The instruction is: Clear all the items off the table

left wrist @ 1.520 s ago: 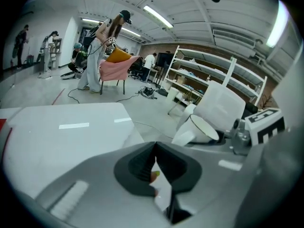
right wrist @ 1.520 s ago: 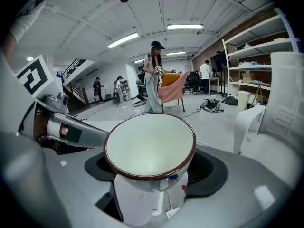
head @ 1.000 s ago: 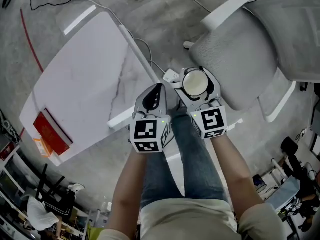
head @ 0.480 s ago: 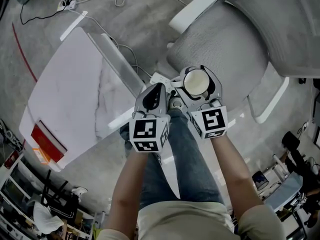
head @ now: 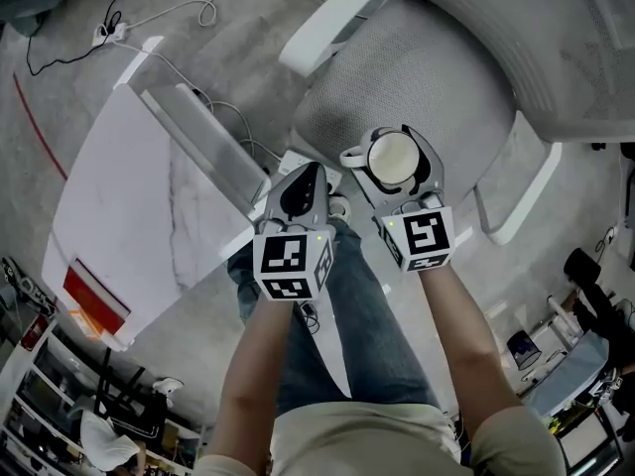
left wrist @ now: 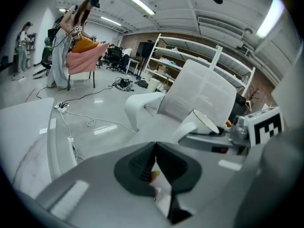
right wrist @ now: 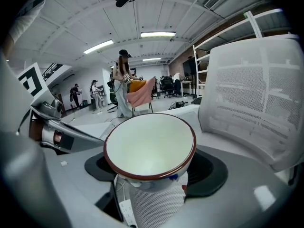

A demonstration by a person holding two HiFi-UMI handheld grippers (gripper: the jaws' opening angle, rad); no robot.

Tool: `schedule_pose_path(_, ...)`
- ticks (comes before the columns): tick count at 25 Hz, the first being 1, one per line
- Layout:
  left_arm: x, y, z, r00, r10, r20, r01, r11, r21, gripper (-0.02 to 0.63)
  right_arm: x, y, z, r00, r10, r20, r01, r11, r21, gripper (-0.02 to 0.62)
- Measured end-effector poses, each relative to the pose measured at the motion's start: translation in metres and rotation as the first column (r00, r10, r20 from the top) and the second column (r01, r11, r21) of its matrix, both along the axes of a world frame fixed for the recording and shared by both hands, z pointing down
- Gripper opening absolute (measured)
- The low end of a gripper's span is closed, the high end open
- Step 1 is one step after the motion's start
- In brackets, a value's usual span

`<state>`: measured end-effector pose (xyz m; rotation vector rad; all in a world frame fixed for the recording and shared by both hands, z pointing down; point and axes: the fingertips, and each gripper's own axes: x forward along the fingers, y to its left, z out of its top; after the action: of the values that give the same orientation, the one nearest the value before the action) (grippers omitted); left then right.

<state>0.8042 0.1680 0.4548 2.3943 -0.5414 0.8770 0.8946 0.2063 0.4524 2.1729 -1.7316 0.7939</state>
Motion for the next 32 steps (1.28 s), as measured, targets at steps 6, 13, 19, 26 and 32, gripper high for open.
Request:
schedule_pose_path(6, 0.028, 0.017, 0.009, 0.999, 0.04, 0.007, -0.04, 0.999, -0.011, 0.01, 0.033, 0.02, 0.012, 0.999, 0.052, 0.002, -0.052, 0.999, -0.006, 0.399)
schedule_pose_path(13, 0.056, 0.033, 0.029, 0.998, 0.066, 0.016, -0.065, 0.997, -0.03, 0.011, 0.072, 0.041, 0.033, 0.995, 0.103, -0.012, -0.103, 0.995, -0.013, 0.399)
schedule_pose_path(19, 0.071, 0.042, 0.045, 0.996, 0.086, 0.03, -0.085, 0.996, -0.031, 0.01, 0.101, 0.054, 0.056, 0.99, 0.138, -0.023, -0.139, 0.99, -0.026, 0.399)
schedule_pose_path(26, 0.079, 0.054, 0.055, 0.992, 0.119, 0.044, -0.118, 0.992, -0.035, 0.011, 0.122, 0.058, 0.083, 0.989, 0.147, -0.022, -0.148, 0.987, -0.057, 0.399)
schedule_pose_path(32, 0.077, 0.06, 0.06, 0.99, 0.128, 0.056, -0.125, 0.991, -0.046, 0.009, 0.134, 0.056, 0.097, 0.988, 0.156, -0.011, -0.156, 0.985, -0.069, 0.399)
